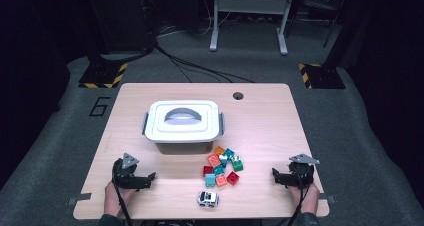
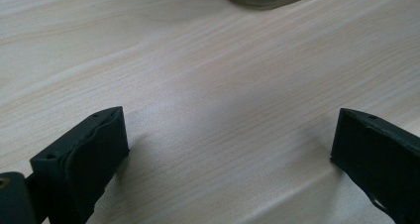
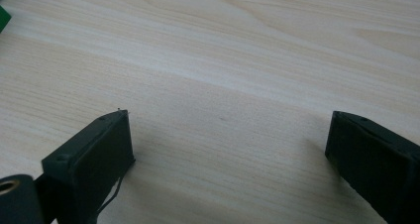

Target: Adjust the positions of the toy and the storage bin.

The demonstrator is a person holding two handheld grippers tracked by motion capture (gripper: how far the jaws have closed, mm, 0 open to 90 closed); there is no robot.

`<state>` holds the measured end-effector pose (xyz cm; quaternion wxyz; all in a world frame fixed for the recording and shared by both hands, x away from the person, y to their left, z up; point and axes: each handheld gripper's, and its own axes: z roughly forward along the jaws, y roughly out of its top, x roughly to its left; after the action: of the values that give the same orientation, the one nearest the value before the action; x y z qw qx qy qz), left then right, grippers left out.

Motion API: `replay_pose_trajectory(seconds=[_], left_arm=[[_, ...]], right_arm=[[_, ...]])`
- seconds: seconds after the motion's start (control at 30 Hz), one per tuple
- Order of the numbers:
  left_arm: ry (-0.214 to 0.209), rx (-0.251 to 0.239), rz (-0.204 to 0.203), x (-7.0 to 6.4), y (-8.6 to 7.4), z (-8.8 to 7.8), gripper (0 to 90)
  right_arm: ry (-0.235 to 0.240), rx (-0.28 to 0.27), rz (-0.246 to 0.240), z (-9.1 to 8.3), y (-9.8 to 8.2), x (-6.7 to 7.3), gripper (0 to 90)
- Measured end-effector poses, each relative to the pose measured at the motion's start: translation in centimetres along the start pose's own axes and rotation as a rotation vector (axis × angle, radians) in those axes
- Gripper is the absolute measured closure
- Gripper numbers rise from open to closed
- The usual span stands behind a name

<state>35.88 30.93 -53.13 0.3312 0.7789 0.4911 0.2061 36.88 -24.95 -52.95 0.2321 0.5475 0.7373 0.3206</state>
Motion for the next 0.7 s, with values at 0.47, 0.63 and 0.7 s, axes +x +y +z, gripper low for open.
replay_pose_trajectory(seconds=[0.47, 0.63, 0.7], left_arm=[[0.002, 0.001, 0.006, -0.03, 0.03, 0.06, 0.0], [-0.015, 0.003, 0.019, 0.05, 0.26, 0.09, 0.0], [-0.026, 0.016, 0.029, 0.15, 0.46, -0.01, 0.0]], right_arm=[[0.022, 0.003, -0.026, 0.19, 0.18, -0.12, 3.0], [0.032, 0.008, -0.043, 0.27, 0.24, -0.09, 1.9], [0.03, 0.008, -0.033, 0.31, 0.28, 0.0, 1.7]])
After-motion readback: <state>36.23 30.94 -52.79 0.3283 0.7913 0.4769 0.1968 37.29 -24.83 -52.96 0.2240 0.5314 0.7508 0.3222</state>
